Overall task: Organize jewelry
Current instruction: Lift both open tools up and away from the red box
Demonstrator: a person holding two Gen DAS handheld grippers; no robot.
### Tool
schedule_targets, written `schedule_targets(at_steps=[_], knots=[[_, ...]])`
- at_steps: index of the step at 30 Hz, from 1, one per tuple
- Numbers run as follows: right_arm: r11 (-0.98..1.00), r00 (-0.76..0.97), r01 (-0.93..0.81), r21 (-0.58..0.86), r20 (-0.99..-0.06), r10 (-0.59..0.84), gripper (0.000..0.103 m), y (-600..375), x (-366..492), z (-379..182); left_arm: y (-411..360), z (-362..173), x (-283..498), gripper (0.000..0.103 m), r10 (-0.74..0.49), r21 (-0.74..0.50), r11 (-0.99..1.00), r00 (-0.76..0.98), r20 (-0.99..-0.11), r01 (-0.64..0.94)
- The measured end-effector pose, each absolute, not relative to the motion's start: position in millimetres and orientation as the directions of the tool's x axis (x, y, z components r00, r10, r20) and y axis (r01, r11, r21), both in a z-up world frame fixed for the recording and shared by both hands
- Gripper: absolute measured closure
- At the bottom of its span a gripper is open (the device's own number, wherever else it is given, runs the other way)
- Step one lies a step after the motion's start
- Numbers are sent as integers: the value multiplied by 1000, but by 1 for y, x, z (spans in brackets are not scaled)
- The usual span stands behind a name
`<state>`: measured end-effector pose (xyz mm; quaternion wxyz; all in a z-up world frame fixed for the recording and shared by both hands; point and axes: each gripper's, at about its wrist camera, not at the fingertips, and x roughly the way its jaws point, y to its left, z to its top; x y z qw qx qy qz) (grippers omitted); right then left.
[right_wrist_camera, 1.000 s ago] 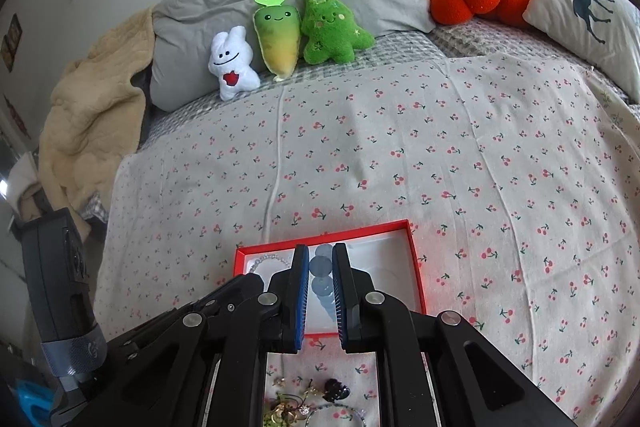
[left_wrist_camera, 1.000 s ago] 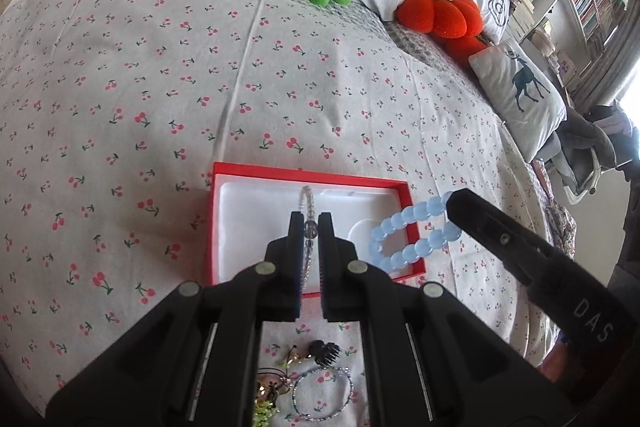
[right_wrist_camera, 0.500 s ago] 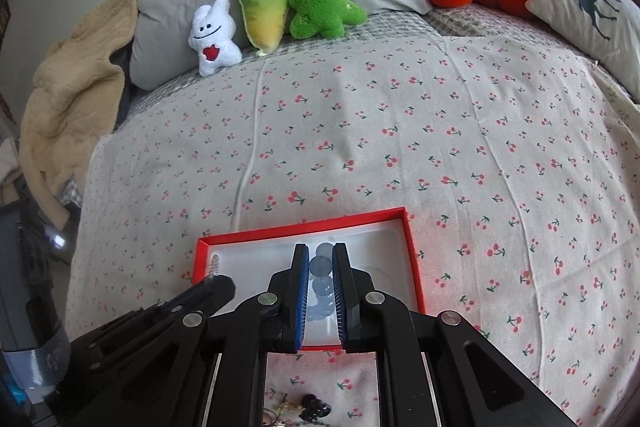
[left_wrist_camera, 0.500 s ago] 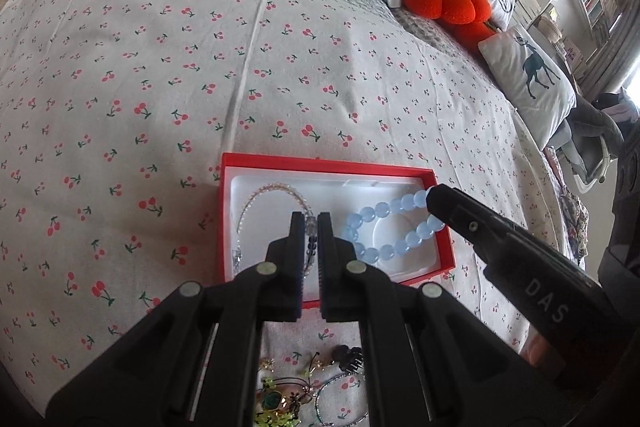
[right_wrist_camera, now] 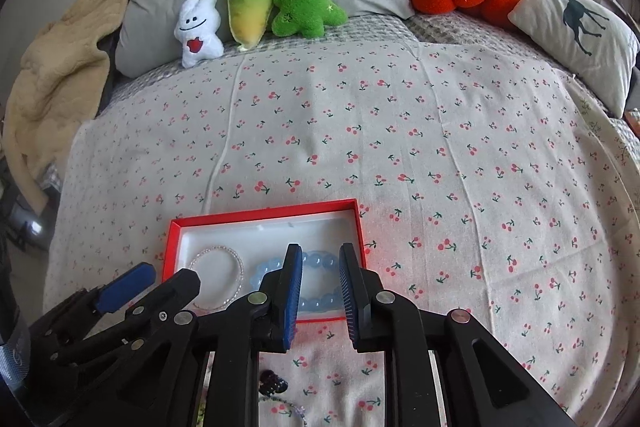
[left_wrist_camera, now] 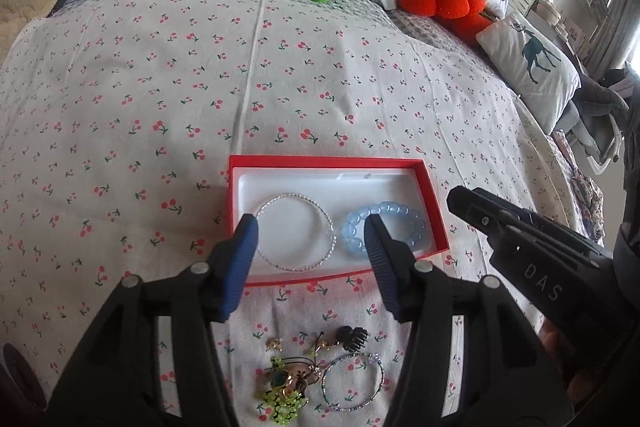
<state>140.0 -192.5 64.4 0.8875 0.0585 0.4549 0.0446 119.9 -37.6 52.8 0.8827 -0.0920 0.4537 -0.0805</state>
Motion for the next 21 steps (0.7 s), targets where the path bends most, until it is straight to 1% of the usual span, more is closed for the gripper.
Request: schedule_targets(at_steps=[1,2,3,4,5,8,15,21], knots=[[988,578,-20,150,-805,134,76,-195,136,66,-38,55,116,40,-217,-226,972,573,-790,57],[986,574,-13,164,-807,141,62,-199,132,67,-38,56,113,35,-207,-214,975,568,-797,54],[983,576,-6,186,-803,155,37,-203,128,69,-38,57,108,33,-197,-203,978,560,-805,52],[978,585,-1,210,-793,171,30,-208,122,71,-38,57,104,29,-189,-193,980,552,-812,52],[975,586,3,223,-790,179,28,-212,118,73,-38,56,99,27,-180,-183,982,547,-818,50],[975,564,9,220,-806,177,28,-220,107,74,-37,55,84,22,-143,-146,989,538,-831,37],[983,529,1,183,-835,155,27,-231,78,68,-29,50,51,20,-105,-114,993,522,-847,15],[991,523,-43,129,-842,133,24,-228,53,58,-27,42,31,20,-99,-95,995,517,-850,34]])
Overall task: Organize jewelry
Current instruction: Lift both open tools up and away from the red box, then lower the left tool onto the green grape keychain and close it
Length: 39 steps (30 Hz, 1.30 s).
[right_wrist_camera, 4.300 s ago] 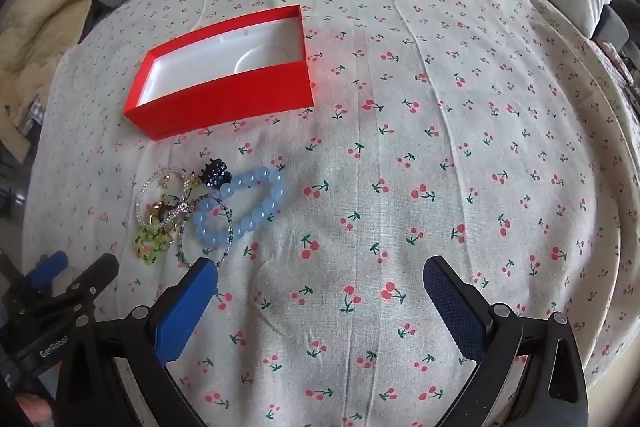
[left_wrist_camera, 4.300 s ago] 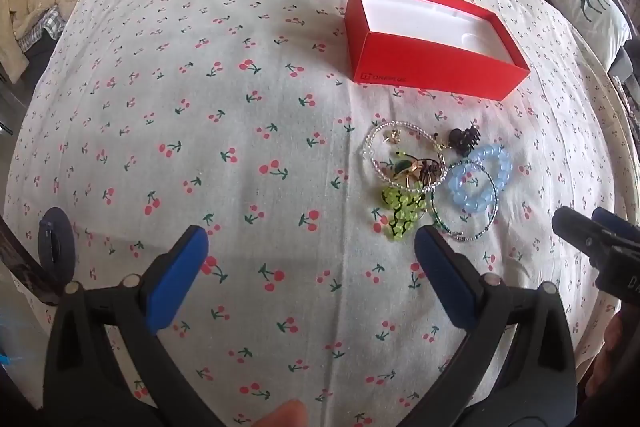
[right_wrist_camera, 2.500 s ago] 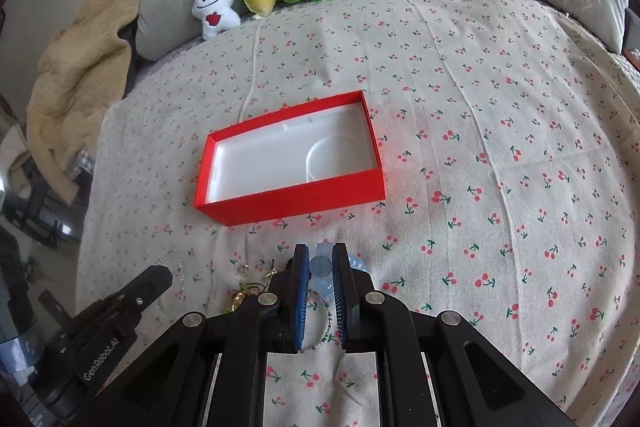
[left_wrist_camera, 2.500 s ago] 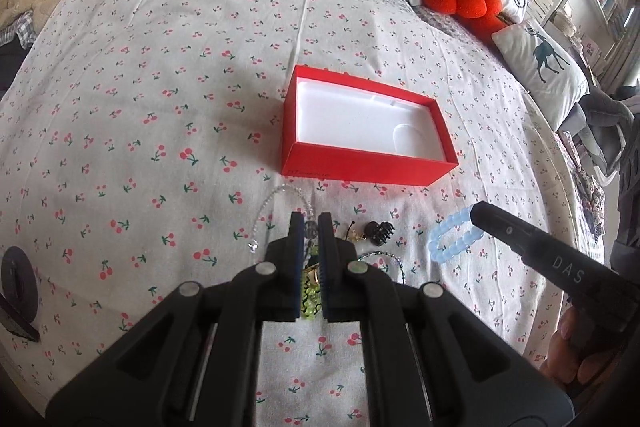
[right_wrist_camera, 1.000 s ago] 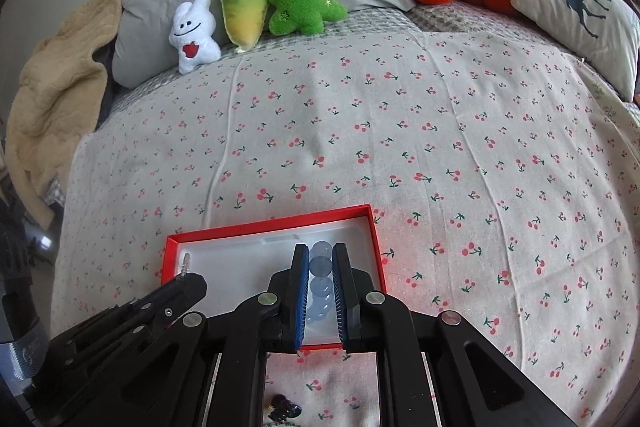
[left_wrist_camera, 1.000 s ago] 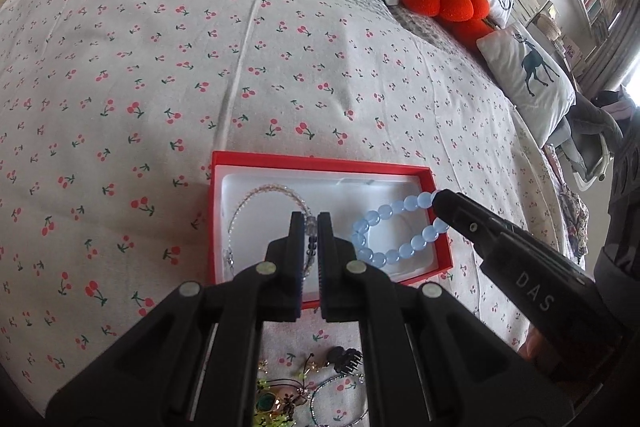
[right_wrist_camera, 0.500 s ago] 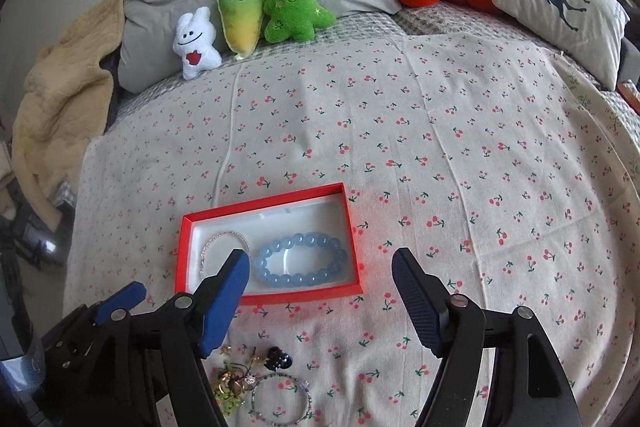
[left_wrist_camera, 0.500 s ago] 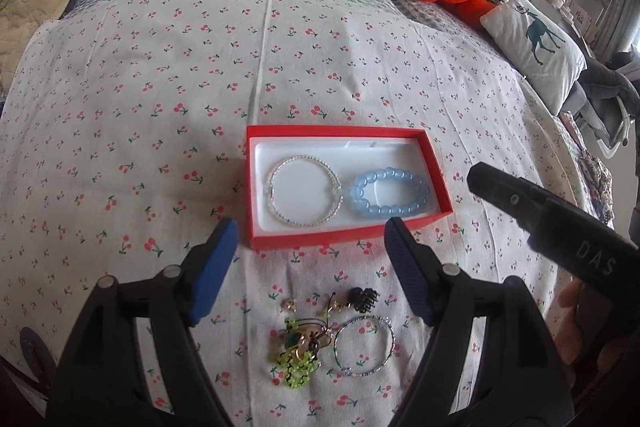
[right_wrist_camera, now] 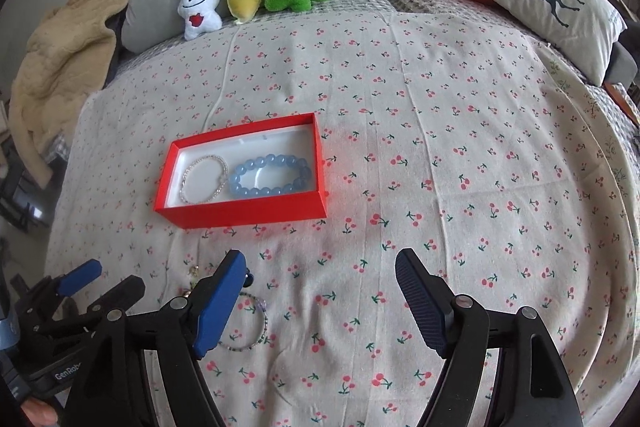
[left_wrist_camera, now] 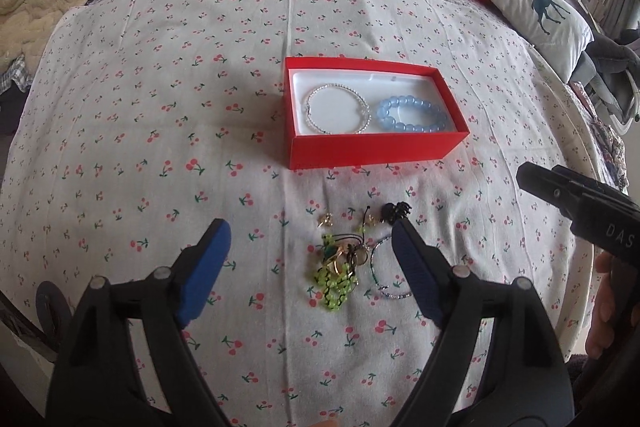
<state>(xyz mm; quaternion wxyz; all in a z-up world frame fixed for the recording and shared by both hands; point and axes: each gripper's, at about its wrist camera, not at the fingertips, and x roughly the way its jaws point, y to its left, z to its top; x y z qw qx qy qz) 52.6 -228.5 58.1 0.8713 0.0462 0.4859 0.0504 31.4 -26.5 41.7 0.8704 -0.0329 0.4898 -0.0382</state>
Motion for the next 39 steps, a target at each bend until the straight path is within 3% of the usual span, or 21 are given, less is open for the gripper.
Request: schedule_targets(at_steps=[18,25,27,31,36,39], knots=[[995,428,-87,57,-899,89,24,-237,15,7,-11,-3,-6,20,-97,-54,994,508,-856,100],[995,384,-100,27,-921,64,24,-239,8,-15,-12,-20,-21,20,-168,-68,978,552,-817,197],[994,377,-106,22,-924,61,24,-239,6,-19,-16,-22,-21,26,-192,-72,970,557,-808,231],[993,364,-115,12,-930,53,24,-238,2,-26,-24,-28,-15,54,-228,-100,961,538,-812,256],[992,358,-122,7,-932,51,24,-236,1,-29,-33,-26,-9,66,-286,-164,950,533,-796,266],[992,359,-127,6,-932,52,24,-235,1,-29,-39,-29,-5,81,-276,-160,953,523,-807,256]])
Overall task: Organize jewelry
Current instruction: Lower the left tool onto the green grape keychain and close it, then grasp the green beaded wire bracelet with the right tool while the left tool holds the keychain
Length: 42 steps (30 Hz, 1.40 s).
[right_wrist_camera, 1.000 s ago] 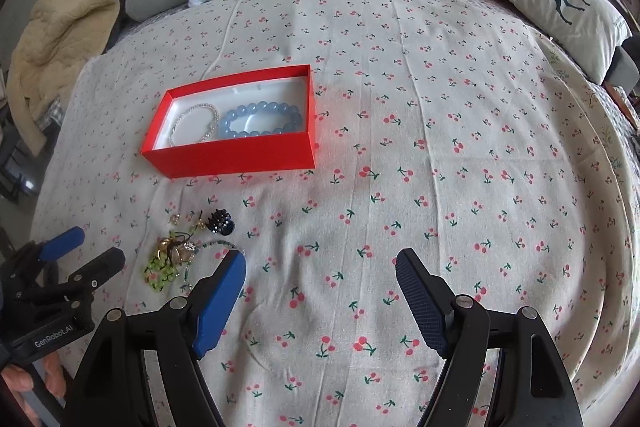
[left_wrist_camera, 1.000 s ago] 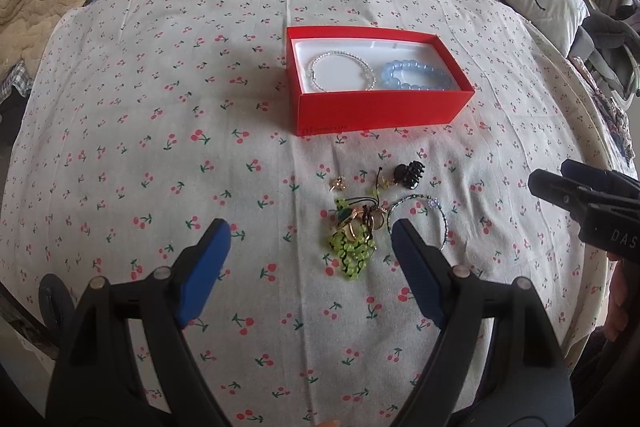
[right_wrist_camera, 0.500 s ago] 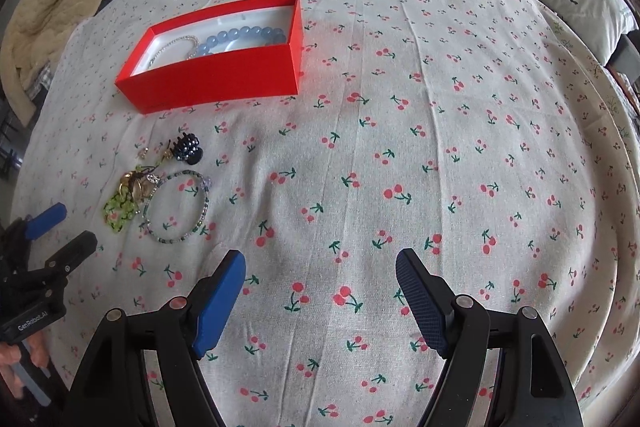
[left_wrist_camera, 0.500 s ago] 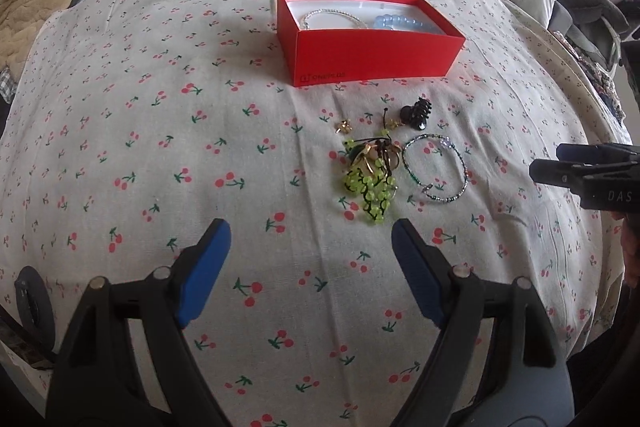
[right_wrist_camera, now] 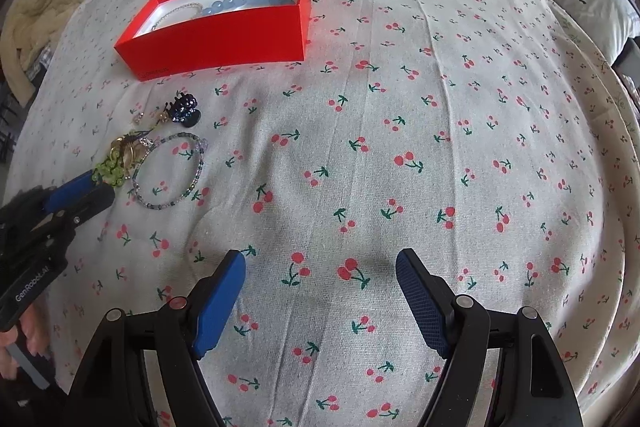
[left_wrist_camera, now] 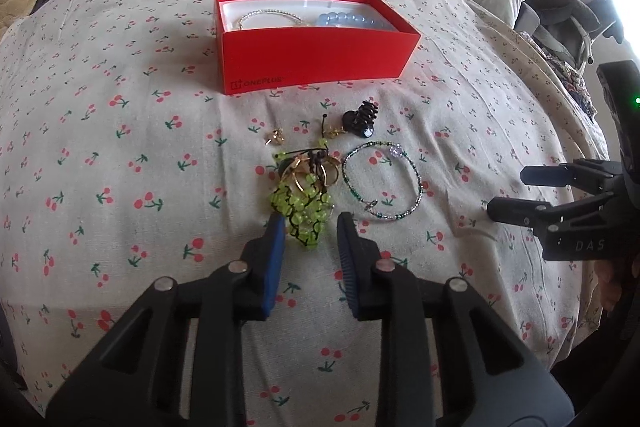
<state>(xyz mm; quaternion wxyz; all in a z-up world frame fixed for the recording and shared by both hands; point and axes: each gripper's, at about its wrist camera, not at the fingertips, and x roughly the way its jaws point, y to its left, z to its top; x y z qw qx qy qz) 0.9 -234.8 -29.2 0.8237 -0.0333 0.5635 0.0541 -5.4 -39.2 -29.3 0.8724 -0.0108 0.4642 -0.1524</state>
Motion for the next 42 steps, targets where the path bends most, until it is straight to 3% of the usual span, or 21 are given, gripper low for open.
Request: schedule_targets(at_steps=[2,11,27,29,33,38,42], knots=[[992,358,-128,6,-932,51,24,-234,1,-30,-40,-32,-3,92,-262,-160,959,514,-817,235],[990,358,-139,14,-931,64,24,-223,6,-29,-31,-17,-15,93,-265,-161,959,537,-801,233],[984,349,-91,151,-921,173,25,-199,27,-32,-2,-11,-22,93,-240,-182,970,541,-806,159],[985,350,-88,147,-922,169,29,-193,30,-36,0,-11,-22,93,-237,-184,971,540,-808,152],[989,362,-108,102,-922,135,51,-175,33,-41,3,-14,-21,93,-231,-184,973,534,-813,141],[987,391,-159,35,-915,96,62,-157,33,-46,7,-18,-19,93,-219,-182,976,523,-824,122],[982,392,-182,45,-913,115,89,-154,35,-45,10,-22,-17,93,-209,-182,978,516,-831,103]])
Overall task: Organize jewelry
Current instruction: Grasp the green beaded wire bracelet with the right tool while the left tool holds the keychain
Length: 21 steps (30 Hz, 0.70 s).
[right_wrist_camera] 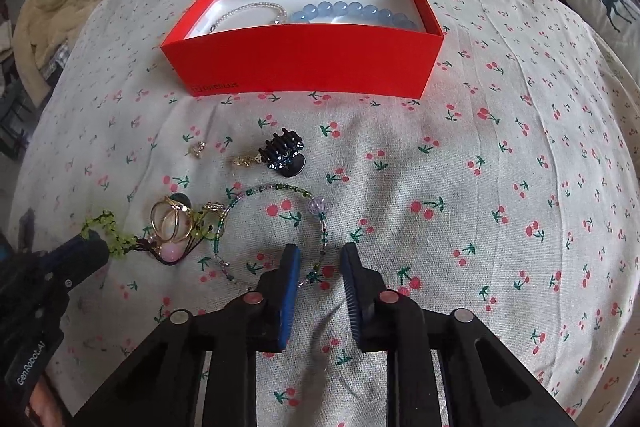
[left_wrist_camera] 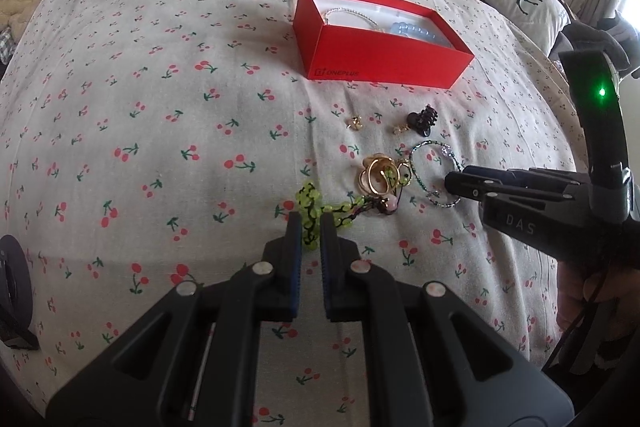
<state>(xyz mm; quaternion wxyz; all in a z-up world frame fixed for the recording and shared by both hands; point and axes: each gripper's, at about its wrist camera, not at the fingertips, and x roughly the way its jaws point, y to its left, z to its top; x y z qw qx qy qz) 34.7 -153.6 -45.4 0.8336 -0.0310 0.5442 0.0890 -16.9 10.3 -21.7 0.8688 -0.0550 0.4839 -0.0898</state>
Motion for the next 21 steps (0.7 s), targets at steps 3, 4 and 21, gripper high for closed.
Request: schedule_targets(at_steps=[3,4,21], knots=[[983,387,-171,73,-912,135,96,-159,36,-44,13,-20,-16,93,-210,-188,977,519,-829,96],[983,384,-163,88,-912,146,98,-162,35,-43,13,-18,-16,93,-212,-190,977,522,-826,96],[968,478,-161,195,-842,249,99,-191,15,21,17,20,-20,93,-262,-251,963,579,-772,101]])
